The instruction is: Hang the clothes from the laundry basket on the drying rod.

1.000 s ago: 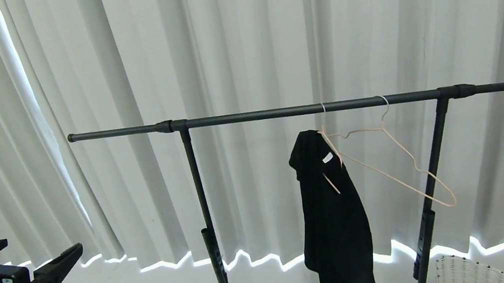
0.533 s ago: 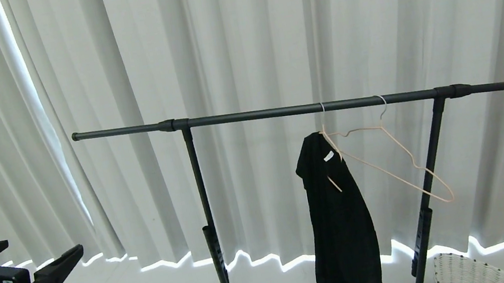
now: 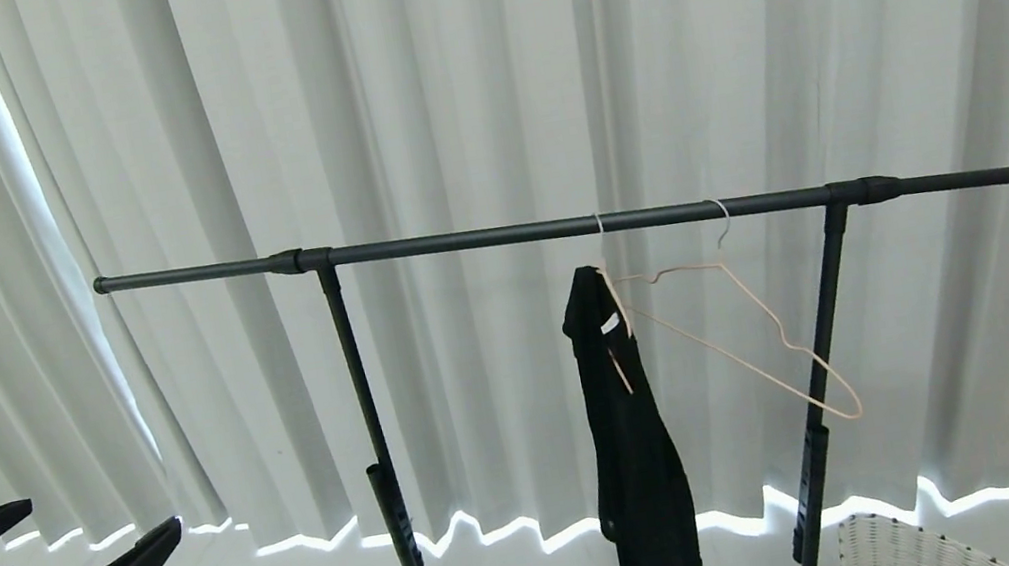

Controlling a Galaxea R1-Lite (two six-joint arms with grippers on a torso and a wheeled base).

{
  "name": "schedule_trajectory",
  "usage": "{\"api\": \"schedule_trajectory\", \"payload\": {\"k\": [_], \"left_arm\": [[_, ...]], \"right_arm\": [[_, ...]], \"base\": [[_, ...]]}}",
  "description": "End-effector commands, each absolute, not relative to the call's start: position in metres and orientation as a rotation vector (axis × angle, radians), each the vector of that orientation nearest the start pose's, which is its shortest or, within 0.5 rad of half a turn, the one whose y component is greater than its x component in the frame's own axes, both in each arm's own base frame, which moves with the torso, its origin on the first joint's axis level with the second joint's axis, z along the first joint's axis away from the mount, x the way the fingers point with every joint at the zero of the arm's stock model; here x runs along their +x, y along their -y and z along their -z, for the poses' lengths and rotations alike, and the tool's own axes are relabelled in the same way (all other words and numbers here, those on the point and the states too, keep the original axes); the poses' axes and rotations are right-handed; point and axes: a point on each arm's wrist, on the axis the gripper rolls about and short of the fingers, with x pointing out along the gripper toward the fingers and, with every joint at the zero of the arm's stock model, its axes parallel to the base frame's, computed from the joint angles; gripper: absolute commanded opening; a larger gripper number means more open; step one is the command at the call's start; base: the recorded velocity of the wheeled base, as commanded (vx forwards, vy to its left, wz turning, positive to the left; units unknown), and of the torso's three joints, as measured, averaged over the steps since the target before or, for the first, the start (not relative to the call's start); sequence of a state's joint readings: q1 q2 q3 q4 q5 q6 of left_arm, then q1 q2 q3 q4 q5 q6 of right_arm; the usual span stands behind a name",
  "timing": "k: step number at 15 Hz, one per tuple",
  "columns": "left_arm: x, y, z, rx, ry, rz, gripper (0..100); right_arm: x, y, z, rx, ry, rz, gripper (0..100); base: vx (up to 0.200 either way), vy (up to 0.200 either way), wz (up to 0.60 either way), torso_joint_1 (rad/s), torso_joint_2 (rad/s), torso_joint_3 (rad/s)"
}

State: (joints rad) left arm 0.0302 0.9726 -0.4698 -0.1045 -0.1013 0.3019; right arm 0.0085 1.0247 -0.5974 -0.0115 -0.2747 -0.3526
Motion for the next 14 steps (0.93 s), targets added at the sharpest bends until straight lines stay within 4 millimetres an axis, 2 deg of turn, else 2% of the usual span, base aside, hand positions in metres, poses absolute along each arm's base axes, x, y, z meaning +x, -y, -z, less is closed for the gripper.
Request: {"api": "schedule_trajectory", "payload": {"k": [1,10,14], "left_arm": [[0.1118,-0.0010,-0.1913,0.272,-0.370,0.128,100],[0.1121,-0.0008,-0.1907,0.273,-0.373,0.131,100],[0.1116,-0.0008,-0.1885,0.274,-0.380,0.134,100]], "right_arm": [[0.1243,0.0050,-0.2091,-0.405,-0.457,0.186,100],[0.1246,0.0050,-0.2085,-0.471,-0.467,0.170,100],[0.1255,0.0049,-0.2065,-0.474,-0.451,0.173,100]], "base": [[0.000,0.000,0.00,0.000,0.00,0.000],[0.000,0.000,0.00,0.000,0.00,0.000],[0.000,0.000,0.00,-0.193,0.42,0.223]]}}
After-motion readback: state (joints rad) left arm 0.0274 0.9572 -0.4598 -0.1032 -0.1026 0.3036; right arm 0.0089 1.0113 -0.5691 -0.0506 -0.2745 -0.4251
